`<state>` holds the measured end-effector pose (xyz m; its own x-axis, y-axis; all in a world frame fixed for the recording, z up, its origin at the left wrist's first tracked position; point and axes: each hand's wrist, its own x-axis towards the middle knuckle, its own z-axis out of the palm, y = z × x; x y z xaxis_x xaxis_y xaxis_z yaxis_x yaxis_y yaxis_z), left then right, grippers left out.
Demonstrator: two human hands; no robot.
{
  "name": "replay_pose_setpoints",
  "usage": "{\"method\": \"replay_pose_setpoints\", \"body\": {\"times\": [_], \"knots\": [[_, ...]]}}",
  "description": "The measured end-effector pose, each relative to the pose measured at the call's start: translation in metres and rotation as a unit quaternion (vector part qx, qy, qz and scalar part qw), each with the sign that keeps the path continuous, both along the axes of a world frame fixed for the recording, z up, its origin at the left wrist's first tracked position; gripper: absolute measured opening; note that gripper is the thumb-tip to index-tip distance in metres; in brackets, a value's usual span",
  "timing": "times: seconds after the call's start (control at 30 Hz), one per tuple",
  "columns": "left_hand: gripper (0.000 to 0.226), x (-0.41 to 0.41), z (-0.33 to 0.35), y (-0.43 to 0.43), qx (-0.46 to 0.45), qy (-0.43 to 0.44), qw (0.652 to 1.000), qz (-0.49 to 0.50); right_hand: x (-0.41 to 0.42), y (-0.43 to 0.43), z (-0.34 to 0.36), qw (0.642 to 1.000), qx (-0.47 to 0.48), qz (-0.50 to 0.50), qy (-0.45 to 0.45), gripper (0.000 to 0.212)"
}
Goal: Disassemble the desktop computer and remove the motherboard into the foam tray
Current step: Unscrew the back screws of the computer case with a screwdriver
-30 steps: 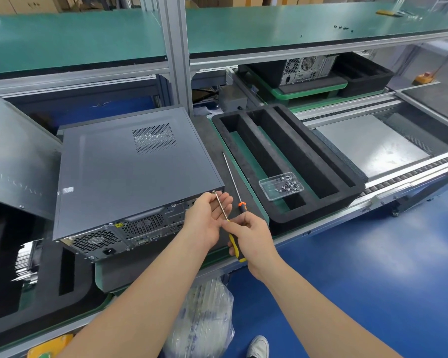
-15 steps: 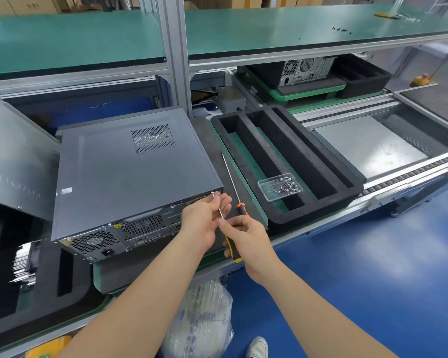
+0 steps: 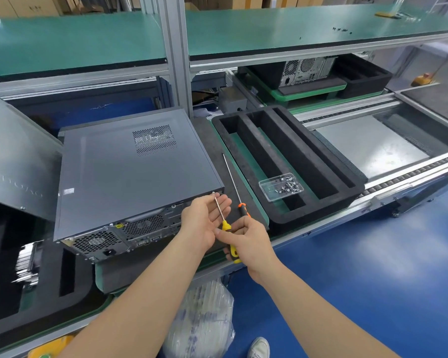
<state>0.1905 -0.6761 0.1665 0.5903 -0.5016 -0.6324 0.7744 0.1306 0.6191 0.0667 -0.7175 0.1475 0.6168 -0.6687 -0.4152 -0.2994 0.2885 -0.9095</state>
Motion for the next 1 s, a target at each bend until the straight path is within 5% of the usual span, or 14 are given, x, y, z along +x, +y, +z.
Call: {"method": "replay_pose_setpoints", "body": {"times": [0.5,0.77,1.0], "knots": [[0.014,-0.007,0.004,-0.009,0.000,0.038,0.999,-0.001,-0.007,-0.008,-0.012,1.000,0.018,-0.016,-0.004,0.039],[0.013,-0.007,-0.009,0.003,-0.023,-0.004,1.000,0.011,-0.015,-0.010,-0.005,0.997,-0.019,0.073,-0.016,0.024],[0.018,-0.002,-0.010,0.026,-0.048,0.004,0.997,0.056,-0.001,-0.001,0.002,0.994,-0.004,0.096,-0.042,0.033]]}}
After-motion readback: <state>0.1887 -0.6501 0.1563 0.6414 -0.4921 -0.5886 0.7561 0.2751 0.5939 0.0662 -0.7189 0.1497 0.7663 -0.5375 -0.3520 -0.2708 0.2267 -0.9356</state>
